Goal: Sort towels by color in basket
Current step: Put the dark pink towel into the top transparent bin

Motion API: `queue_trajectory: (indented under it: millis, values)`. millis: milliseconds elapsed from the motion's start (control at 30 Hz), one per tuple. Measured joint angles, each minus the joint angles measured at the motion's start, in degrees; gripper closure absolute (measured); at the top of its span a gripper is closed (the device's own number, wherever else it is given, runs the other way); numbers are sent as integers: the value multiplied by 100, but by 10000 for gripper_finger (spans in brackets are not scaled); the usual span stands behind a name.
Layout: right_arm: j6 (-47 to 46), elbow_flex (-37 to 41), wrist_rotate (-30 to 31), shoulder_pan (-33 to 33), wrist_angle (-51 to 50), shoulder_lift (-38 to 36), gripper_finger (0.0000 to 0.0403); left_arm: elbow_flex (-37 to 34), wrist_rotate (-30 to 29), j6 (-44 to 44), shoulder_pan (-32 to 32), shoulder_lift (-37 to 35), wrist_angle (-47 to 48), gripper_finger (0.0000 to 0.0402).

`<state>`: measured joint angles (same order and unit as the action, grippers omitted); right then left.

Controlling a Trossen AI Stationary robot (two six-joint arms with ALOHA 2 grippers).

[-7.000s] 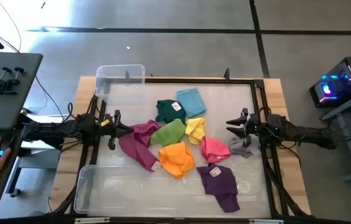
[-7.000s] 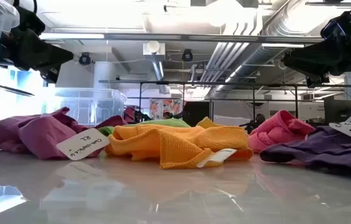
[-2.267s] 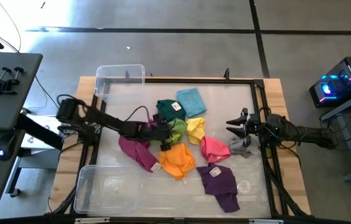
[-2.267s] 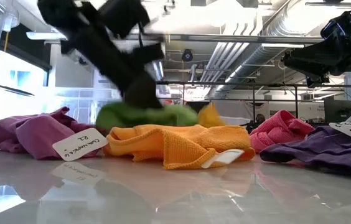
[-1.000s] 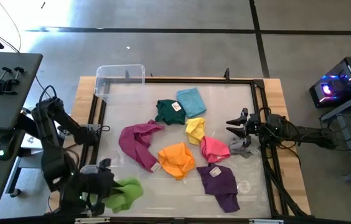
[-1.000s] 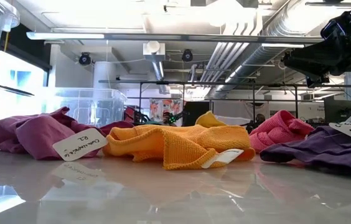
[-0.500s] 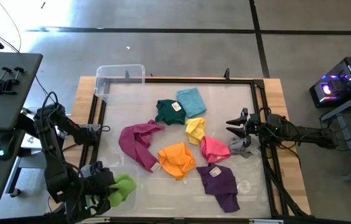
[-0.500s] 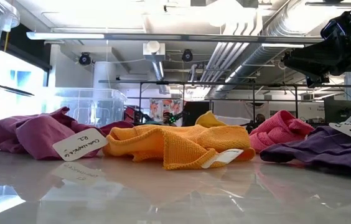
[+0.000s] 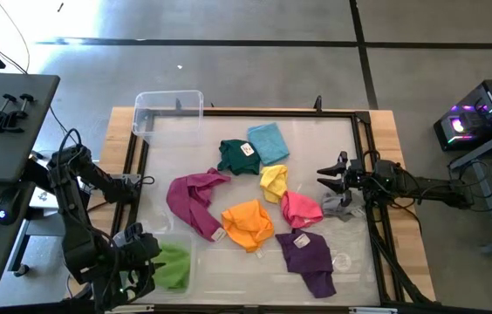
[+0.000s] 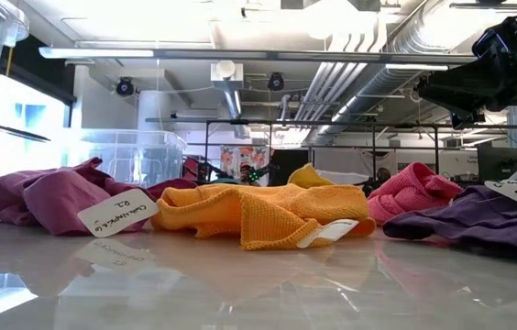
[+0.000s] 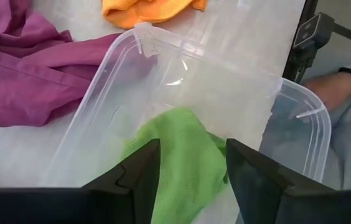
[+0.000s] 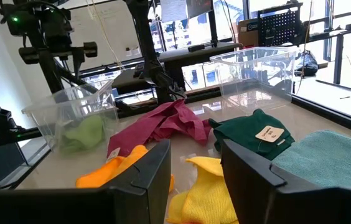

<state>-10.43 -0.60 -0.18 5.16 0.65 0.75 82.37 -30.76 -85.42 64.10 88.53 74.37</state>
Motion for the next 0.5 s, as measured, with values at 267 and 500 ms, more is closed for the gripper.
queue_trajectory:
  millis: [267,500]
  values:
    - [1,1,1,0,0,-2,265,0,-491,835,-98,0,92,225]
    - [0,1,1,0,1,0,265,-2,-2250,2206,-850,-30,99,225]
